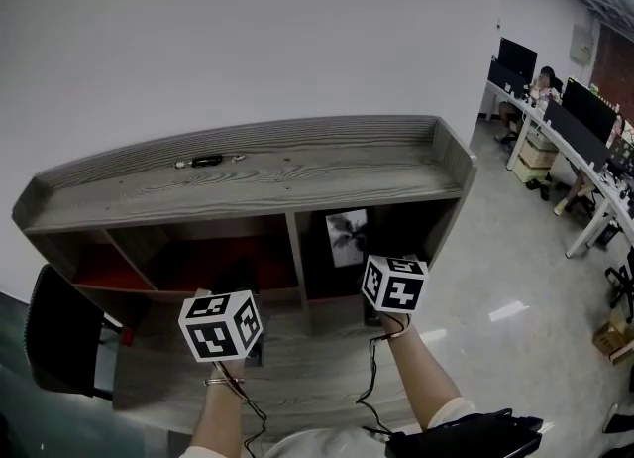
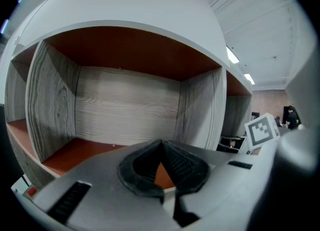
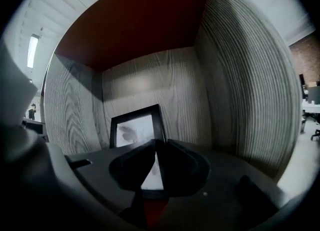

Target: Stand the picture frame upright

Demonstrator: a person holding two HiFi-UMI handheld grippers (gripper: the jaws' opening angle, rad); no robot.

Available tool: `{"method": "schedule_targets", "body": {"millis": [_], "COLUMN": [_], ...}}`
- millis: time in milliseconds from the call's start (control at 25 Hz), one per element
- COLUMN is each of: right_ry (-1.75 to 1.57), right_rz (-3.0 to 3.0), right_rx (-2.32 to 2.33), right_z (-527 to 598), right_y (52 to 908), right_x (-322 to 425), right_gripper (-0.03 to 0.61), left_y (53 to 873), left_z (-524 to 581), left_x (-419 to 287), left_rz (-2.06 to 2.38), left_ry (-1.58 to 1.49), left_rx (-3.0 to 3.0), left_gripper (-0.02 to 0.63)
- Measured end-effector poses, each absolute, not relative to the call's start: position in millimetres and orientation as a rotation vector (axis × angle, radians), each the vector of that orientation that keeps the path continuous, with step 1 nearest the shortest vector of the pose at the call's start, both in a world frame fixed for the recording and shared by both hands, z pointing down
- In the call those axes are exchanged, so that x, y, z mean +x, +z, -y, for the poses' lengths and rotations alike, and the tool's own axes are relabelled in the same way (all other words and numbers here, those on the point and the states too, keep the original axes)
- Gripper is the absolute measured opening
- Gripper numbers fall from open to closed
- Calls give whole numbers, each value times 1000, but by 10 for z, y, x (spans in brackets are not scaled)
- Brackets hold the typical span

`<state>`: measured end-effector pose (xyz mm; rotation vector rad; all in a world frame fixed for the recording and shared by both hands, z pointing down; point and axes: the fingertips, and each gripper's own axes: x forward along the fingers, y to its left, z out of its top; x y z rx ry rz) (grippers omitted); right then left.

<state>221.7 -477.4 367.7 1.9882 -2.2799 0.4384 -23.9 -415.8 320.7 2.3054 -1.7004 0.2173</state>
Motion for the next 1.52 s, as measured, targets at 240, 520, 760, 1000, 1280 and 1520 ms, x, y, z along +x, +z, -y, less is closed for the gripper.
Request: {"method": "schedule_targets", "body": {"millis": [240,520,760,1000,1280,1520], "right_ry": [471,499,503,492,472,449], "right_rz": [2276,2263,2263,2260,2237,2226], "right_rx": [1977,1978,1980,1976,1981,2006], "right_z": [4816,4860,4858,4782,4657,4509], "right_y": [3727,3763,3748,3733,3719,3641], "right_x": [2171,2160,2155,2156,2154,2153], "right_gripper": [86,83,84,84,84,84], "left_y": [3241,3271,3288,3297,3289,3276], "left_z": [4150,4130,4113,4065,3984,3872], "left_x": [-322,-357,-383,-386,-388,-392], "left_rz": [1716,1717,1717,1712,1699,1681], "left_ry": [220,232,235,229,221,214], "left_rx": [2288,2278,2274,2270,2279,2294], "left_gripper": [12,12,12,12,12,12]}}
